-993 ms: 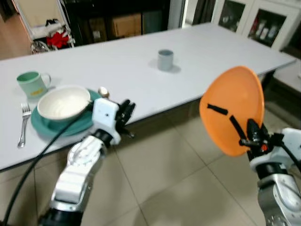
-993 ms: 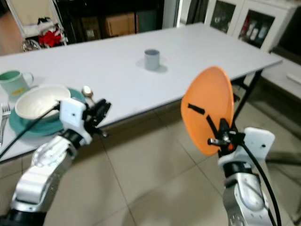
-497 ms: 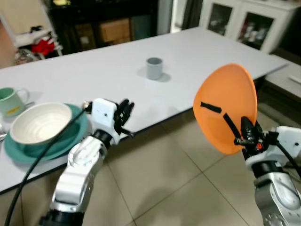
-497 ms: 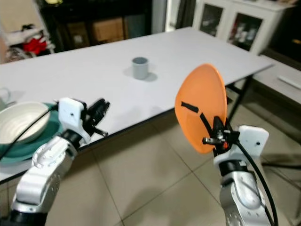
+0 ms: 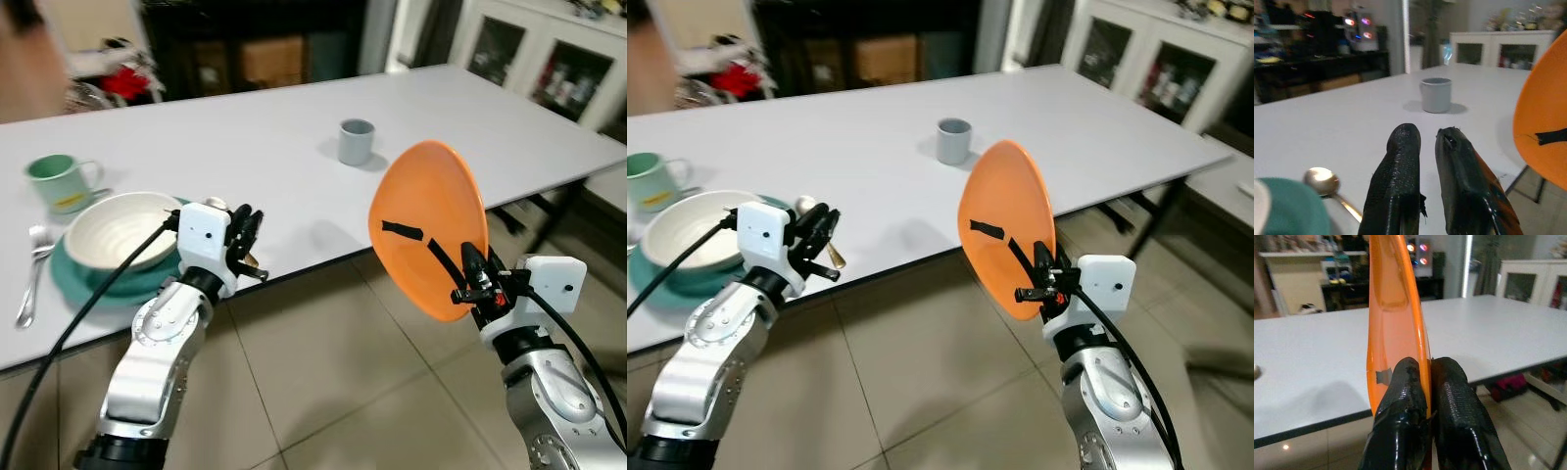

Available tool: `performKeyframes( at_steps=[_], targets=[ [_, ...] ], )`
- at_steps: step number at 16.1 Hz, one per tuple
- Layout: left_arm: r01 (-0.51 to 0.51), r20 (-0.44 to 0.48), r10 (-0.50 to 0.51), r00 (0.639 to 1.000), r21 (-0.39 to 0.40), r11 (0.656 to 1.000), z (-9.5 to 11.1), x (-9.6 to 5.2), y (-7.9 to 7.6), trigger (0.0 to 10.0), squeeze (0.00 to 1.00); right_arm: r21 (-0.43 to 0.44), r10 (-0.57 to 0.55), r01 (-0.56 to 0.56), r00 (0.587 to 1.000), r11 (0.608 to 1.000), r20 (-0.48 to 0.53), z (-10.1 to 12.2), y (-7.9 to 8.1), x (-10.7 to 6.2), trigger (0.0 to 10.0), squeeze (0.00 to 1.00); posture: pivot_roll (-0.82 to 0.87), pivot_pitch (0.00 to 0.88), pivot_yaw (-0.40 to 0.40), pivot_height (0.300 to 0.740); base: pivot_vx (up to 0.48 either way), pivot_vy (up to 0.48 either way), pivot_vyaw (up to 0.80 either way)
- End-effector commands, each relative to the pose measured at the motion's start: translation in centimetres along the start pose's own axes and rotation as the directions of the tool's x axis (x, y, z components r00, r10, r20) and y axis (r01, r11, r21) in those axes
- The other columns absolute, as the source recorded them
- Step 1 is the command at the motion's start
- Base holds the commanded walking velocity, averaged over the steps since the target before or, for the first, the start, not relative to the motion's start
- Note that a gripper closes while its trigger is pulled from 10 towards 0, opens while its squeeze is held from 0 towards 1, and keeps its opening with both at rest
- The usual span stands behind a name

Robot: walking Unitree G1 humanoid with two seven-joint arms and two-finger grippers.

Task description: Setting the table

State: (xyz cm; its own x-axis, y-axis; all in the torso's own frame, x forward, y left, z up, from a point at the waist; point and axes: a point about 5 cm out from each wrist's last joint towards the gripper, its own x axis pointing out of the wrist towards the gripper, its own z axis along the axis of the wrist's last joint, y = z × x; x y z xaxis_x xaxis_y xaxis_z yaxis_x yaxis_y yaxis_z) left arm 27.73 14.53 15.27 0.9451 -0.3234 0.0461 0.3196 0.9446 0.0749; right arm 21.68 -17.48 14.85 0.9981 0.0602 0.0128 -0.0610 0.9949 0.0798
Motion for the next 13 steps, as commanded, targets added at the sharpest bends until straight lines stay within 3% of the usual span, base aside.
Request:
performKeyframes(
  at_steps=[1, 5, 13],
  targets=[
    [0.004, 0.015, -0.004, 1.000, 0.004, 1.000, 0.6, 0.3, -0.3, 10.0, 0.00, -0.026, -0.014, 0.015, 0.999, 1.000, 0.041, 1.0, -0.5, 0.3, 10.0, 0.00, -0.18, 0.000, -0.029, 0.740, 0.000, -0.480, 0.80],
    [0.007, 0.003, -0.007, 1.000, 0.002, 1.000, 0.5, 0.4, -0.5, 10.0, 0.00, -0.017, -0.054, 0.055, 0.998, 0.998, 0.045, 1.0, -1.1, 0.2, 10.0, 0.00, -0.18, 0.000, -0.026, 0.740, 0.000, -0.427, 0.60],
    [0.020, -0.007, -0.020, 1.000, 0.000, 1.000, 0.4, 0.6, -0.7, 10.0, 0.00, 0.017, -0.081, 0.080, 0.996, 0.997, 0.045, 1.1, -1.6, 0.0, 10.0, 0.00, -0.20, 0.000, -0.024, 0.740, 0.000, 0.000, 0.00]
  ],
)
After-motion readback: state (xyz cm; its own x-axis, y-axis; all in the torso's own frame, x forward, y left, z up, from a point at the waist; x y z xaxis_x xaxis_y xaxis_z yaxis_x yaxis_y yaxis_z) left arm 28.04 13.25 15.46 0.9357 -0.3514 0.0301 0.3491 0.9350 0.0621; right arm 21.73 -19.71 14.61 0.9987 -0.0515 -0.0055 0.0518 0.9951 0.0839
